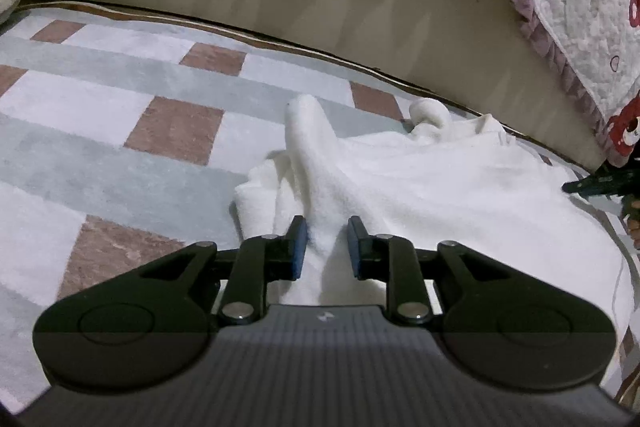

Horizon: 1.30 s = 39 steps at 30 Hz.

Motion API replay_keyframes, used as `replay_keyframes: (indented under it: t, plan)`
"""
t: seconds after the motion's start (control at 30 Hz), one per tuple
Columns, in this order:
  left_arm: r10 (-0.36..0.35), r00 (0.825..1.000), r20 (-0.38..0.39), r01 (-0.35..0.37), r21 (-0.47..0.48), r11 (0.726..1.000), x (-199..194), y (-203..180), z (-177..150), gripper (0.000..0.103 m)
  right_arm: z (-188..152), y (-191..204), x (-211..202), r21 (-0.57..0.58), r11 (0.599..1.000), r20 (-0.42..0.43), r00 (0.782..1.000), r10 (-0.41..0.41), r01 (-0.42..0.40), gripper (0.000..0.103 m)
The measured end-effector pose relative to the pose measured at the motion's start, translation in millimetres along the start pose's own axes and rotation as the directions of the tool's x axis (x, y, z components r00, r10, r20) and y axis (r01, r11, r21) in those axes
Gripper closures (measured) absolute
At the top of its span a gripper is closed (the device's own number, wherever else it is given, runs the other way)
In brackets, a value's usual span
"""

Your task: Fold clothes

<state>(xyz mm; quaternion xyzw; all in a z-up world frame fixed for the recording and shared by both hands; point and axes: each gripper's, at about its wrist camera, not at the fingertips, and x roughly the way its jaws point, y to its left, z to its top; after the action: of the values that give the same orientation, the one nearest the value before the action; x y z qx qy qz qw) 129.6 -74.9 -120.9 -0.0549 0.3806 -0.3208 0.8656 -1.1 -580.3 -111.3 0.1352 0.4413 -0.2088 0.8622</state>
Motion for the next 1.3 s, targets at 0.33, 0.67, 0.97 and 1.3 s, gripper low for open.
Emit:
replay_keyframes:
  t: [0.33,0.67,0.97,1.3]
  plan:
    - [0.101,0.986,0.136,-0.106,0.025,0.994,-23,-11,23,0.101,-4,12,-27,0.007,1.000,0.187,0.982,0.004,-0.006,0.092]
    - [0.194,0.976,0.096,-0.168,-0.230,0.959,-11,39,18,0.103,2,22,-28,-0.016,0.985,0.170,0.971,-0.169,0.174,0.091]
    - [0.048,0.994,0.093,-0.032,-0.161,0.986,-6,22,14,0.086,-6,-5,-30,0.095,0.958,0.104,0.955,-0.278,0.269,0.070]
    - [0.166,0.984,0.059,-0.175,0.206,0.963,3,-41,-1,0.100,-87,-45,-95,0.226,0.964,0.098,0.987,0.125,-0.144,0.064]
